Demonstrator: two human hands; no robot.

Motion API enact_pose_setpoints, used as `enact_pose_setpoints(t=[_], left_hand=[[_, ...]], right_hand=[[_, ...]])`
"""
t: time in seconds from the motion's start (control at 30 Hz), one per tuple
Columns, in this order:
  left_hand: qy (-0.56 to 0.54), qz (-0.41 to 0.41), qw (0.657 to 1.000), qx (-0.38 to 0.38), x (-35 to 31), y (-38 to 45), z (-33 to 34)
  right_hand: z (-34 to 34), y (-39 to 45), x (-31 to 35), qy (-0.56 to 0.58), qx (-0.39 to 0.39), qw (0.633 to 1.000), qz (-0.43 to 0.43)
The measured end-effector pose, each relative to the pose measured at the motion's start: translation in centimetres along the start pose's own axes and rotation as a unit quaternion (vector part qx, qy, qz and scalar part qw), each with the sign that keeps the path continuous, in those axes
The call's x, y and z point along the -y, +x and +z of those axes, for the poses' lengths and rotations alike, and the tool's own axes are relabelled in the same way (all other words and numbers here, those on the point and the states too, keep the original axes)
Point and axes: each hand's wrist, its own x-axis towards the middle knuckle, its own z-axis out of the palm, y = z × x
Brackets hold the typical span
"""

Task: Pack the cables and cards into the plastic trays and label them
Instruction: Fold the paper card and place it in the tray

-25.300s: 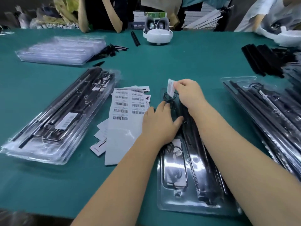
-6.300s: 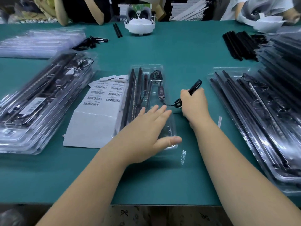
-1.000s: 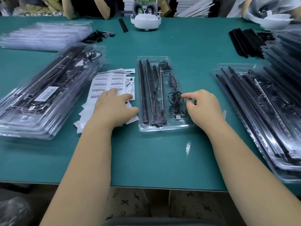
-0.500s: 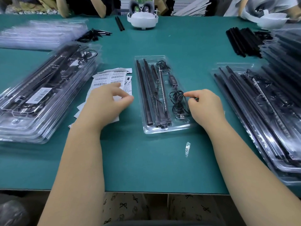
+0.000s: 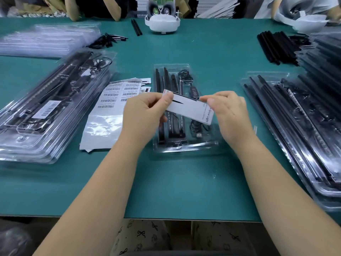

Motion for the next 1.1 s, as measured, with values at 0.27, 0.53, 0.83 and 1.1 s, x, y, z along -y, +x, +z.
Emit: enact_pose_setpoints(t=[0.27,0.53,0.83,1.1], left_hand=[[-0.02,0.022,0.997,0.069,-0.4,-0.9,1.0],[0.417,0.25,0.851,0.198,-0.7,-2.7,4.0],[0.396,0.298,0.847,0.191,-1.7,-3.3,4.1],[0.405,0.199,0.863,0.228,-2.1,-3.2,3.8]], right_hand=[[-1.1,0.3,-0.2,0.147,0.006,0.988,0.043],[-2.4,1.7,-1.8,0.158,-0.13,0.949,0.241],[-4.0,1.5,-1.4,0.061,-0.067,0.953,0.29],[-3.4,0.4,-0.9,0.108,0.104,0.951,0.269]])
